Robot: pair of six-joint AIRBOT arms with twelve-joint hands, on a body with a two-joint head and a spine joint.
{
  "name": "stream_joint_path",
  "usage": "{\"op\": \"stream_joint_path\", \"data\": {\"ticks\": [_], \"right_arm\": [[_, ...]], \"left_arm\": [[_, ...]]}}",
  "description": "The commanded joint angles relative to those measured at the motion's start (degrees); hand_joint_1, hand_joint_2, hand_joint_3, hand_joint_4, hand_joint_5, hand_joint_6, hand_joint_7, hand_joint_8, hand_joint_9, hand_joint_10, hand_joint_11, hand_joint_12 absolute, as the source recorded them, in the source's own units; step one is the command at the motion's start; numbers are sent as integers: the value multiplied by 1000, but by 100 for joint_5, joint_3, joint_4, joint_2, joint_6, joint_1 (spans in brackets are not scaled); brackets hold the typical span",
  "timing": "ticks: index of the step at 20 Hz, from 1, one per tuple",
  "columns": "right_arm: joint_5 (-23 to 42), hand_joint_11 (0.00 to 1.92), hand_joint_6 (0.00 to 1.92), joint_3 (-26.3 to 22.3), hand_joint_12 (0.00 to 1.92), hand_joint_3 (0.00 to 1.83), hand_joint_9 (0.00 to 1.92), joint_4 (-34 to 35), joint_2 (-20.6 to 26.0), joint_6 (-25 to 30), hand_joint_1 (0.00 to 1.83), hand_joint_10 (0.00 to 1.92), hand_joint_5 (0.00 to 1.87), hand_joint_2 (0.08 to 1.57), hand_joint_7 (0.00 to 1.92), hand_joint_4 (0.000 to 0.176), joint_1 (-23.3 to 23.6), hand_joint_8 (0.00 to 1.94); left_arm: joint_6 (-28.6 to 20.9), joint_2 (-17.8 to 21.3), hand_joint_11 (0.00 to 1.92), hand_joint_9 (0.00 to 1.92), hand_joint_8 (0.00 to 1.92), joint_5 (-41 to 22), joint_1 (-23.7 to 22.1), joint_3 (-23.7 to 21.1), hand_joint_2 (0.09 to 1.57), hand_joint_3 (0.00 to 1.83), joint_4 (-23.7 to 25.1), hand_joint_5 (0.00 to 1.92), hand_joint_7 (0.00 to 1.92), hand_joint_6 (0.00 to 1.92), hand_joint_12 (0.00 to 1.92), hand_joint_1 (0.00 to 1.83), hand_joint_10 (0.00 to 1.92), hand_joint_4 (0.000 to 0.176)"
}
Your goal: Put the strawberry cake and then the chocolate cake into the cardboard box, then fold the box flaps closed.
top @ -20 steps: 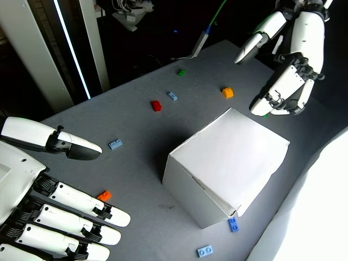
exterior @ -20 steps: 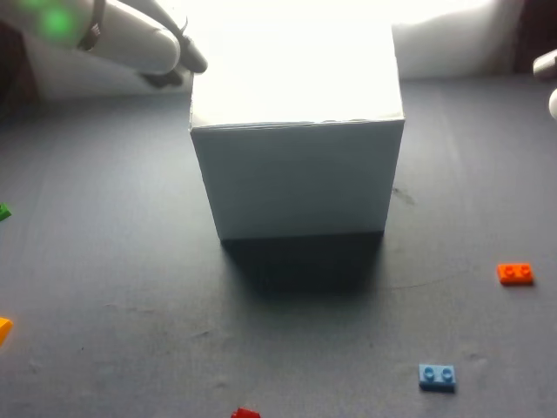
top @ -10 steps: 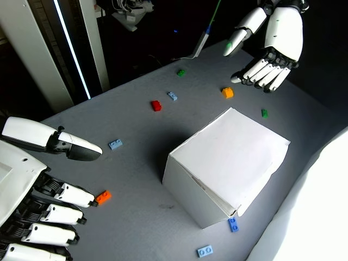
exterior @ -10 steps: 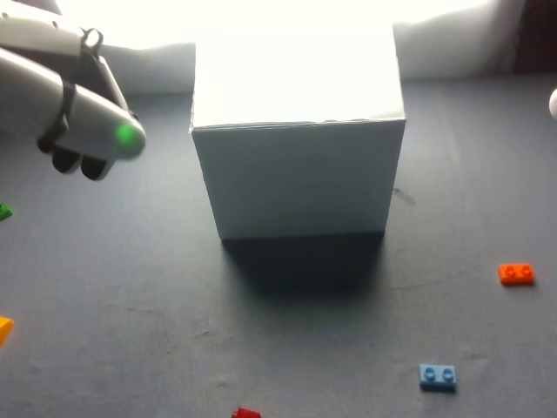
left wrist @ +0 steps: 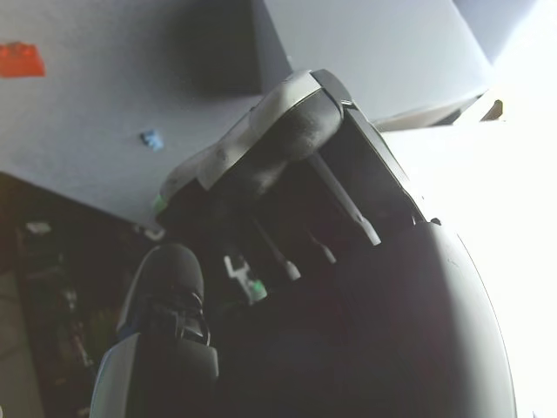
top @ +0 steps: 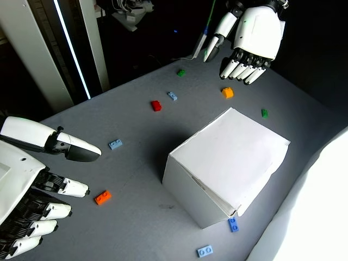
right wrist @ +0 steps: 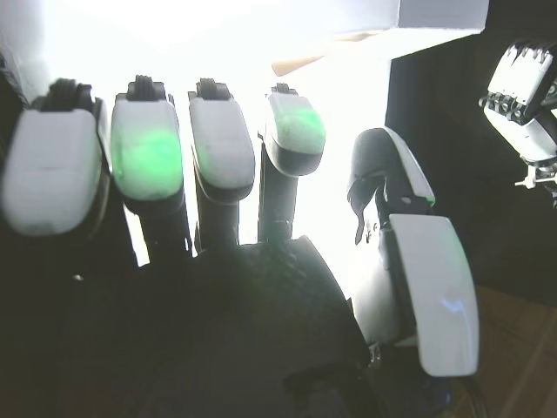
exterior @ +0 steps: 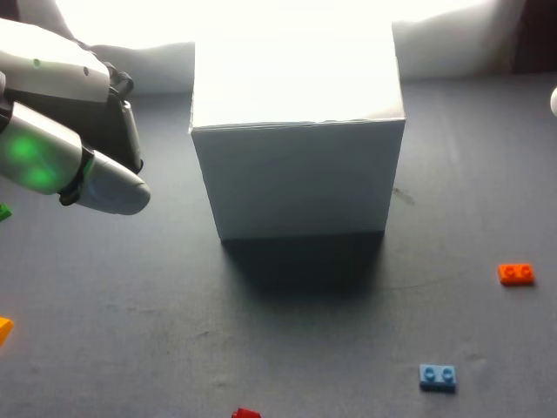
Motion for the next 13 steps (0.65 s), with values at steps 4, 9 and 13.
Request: {"op": "stream_joint_path", "data": {"ticks": [4, 9, 13], "right_arm": [[651, 1410, 1921, -19, 1921, 0, 1373, 20, 78, 41, 2, 1921, 1234, 1279, 1347, 176, 17, 1941], [651, 1460, 1912, -39, 1921, 2, 1410, -1, 77, 41, 0, 1921, 1229, 1292, 1371, 176, 8, 1941], [651, 1466, 1921, -39, 1921, 0, 1412, -8, 77, 40, 0, 1921, 1236, 1283, 1369, 176, 6, 1941]], "left_arm": [[10, 60, 1065, 1195, 1704, 335, -67, -51, 1352, 3, -202, 1011, 1193, 1760, 1921, 103, 1865, 0], [-22, 56, 998, 1167, 1711, 335, -42, -79, 1325, 0, -260, 1062, 1178, 1772, 1921, 104, 1859, 0], [-80, 56, 1056, 1179, 1721, 347, -47, -85, 1343, 5, -278, 1051, 1185, 1686, 1921, 43, 1892, 0]]}}
